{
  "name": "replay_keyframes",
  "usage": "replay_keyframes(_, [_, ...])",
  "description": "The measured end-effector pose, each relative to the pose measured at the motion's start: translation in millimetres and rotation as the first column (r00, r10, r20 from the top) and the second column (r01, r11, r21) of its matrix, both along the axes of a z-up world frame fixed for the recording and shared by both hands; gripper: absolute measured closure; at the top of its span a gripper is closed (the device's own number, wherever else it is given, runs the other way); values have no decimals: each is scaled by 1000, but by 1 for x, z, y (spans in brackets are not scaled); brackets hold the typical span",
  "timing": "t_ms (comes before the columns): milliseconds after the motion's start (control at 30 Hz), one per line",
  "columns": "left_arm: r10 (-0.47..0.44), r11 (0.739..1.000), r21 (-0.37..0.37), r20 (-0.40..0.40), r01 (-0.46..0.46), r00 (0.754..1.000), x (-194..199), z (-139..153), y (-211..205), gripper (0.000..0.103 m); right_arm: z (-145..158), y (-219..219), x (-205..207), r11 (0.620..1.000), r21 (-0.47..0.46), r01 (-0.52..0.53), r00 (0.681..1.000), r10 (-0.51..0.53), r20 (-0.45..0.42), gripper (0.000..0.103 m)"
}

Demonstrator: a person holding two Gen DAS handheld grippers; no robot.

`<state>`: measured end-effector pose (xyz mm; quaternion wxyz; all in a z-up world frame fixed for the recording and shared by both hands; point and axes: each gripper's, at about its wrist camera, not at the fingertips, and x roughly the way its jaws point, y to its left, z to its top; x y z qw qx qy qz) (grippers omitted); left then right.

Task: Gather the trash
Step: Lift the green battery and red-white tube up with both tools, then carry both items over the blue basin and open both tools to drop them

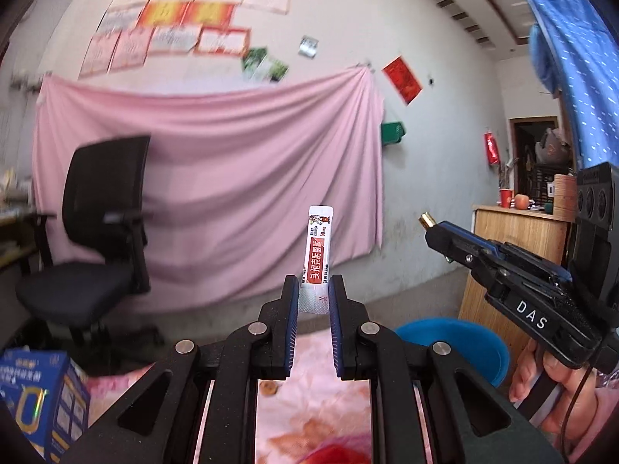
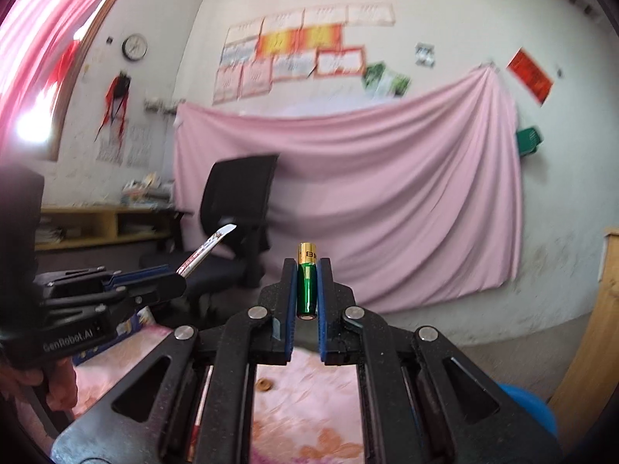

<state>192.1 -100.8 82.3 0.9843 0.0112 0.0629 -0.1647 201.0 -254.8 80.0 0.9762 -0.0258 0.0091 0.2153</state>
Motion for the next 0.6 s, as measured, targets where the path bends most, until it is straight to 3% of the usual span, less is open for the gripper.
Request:
replay_keyframes(267, [-62,998,6,90,62,994,10,14,-55,91,11,-48,-14,987,68,149,985,-154,81,70])
replay_keyframes(367, [-94,996,17,89,93,992,15,15,-80,91,10,-70,-10,975,85,204,976,-209,56,70])
replay_keyframes(600, [-172,982,72,-17,173,985,38,2,-139,91,-7,-119,4,949,89,303,951,-296,-84,70])
